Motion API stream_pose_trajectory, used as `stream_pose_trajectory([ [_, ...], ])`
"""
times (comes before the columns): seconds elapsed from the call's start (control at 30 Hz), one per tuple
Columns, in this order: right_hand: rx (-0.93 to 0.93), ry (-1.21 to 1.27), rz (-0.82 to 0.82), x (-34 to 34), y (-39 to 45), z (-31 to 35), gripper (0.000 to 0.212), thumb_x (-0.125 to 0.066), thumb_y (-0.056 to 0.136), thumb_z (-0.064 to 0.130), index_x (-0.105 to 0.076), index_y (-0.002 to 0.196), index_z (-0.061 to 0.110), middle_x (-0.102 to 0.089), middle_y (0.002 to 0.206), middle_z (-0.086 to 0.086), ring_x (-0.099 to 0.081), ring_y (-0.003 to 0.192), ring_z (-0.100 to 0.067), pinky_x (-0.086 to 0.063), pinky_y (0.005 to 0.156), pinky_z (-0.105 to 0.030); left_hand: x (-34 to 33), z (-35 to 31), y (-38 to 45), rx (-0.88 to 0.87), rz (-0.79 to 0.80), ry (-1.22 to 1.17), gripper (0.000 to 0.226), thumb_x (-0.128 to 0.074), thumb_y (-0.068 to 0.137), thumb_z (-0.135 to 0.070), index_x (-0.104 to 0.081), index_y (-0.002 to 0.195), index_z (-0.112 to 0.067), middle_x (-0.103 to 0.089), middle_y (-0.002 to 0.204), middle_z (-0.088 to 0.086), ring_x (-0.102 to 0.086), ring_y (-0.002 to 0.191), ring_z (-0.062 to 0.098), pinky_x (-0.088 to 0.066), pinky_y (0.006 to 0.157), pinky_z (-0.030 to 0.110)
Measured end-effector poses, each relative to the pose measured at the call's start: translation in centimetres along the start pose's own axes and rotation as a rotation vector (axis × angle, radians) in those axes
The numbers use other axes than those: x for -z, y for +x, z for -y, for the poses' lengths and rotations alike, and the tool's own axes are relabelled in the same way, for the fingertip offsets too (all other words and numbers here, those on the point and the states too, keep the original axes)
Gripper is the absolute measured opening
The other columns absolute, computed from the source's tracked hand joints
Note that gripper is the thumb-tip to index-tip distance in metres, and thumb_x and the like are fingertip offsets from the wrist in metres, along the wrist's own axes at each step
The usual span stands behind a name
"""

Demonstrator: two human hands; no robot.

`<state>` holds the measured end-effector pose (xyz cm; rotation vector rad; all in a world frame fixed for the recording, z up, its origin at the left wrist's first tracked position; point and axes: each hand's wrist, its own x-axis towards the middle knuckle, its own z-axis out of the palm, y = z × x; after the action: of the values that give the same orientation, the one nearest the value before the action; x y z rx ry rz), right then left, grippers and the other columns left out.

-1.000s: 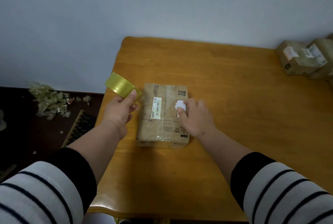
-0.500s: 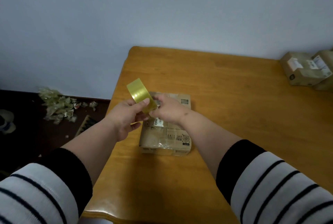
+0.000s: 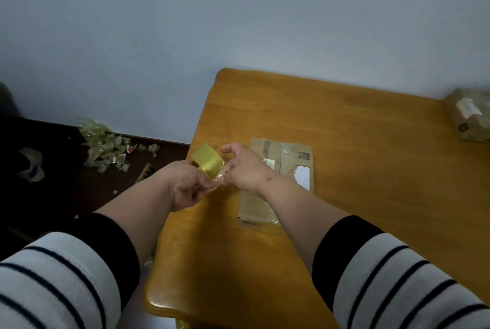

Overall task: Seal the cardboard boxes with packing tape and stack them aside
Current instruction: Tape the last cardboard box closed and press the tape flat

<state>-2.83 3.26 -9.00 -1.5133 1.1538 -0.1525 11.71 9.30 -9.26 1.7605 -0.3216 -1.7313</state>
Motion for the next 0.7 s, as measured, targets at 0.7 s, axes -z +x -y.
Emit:
stream_pose_trajectory([
  [0.7, -0.329, -0.423, -0.027, -3.3, 1.9, 2.6, 0.018, -0.056, 0.093, 0.0, -0.06, 0.11, 0.005, -0.073, 0.099, -0.012, -0.071, 0.095, -0.026, -0.058, 0.087, -0.04, 1.9, 0.2, 2.8, -0.433, -0.211, 1.135, 0.012, -0.053, 0.096, -0.018, -0.065, 0.096, -0.019, -0.062, 0.085, 0.001, -0.06, 0.076, 0.018, -0.051, 0.063, 0.031],
])
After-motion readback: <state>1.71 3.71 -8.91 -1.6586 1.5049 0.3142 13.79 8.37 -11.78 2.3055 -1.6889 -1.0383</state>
